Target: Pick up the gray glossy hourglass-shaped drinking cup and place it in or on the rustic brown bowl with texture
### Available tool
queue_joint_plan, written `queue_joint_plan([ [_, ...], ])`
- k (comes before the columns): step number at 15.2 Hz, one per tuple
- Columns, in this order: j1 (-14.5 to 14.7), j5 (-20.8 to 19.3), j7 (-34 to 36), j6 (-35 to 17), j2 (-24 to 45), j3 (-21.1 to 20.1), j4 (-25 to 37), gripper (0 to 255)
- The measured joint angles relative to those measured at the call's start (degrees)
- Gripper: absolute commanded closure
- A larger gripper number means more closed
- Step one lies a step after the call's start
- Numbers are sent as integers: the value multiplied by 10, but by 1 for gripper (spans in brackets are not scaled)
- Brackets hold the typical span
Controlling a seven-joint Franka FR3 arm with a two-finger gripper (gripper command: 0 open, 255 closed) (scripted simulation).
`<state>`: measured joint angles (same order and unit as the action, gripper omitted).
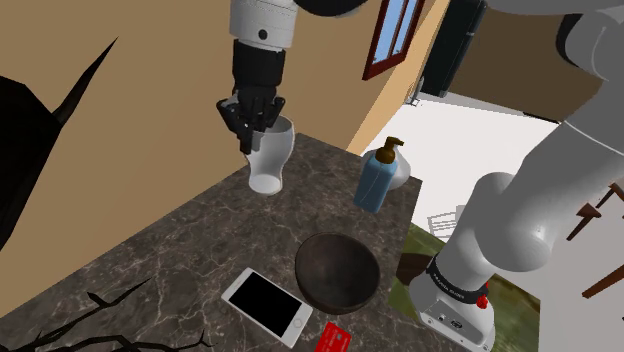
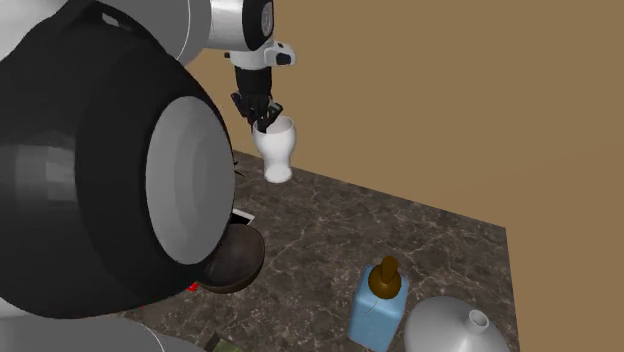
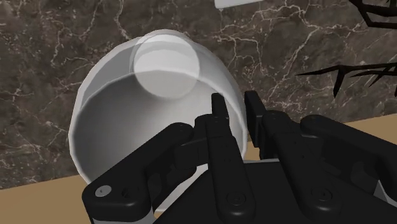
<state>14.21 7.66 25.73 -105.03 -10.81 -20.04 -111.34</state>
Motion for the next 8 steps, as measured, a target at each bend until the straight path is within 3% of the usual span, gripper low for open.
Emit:
queue_joint_plan([
  [8,33,53,17,34,-164,-4,-121,255],
])
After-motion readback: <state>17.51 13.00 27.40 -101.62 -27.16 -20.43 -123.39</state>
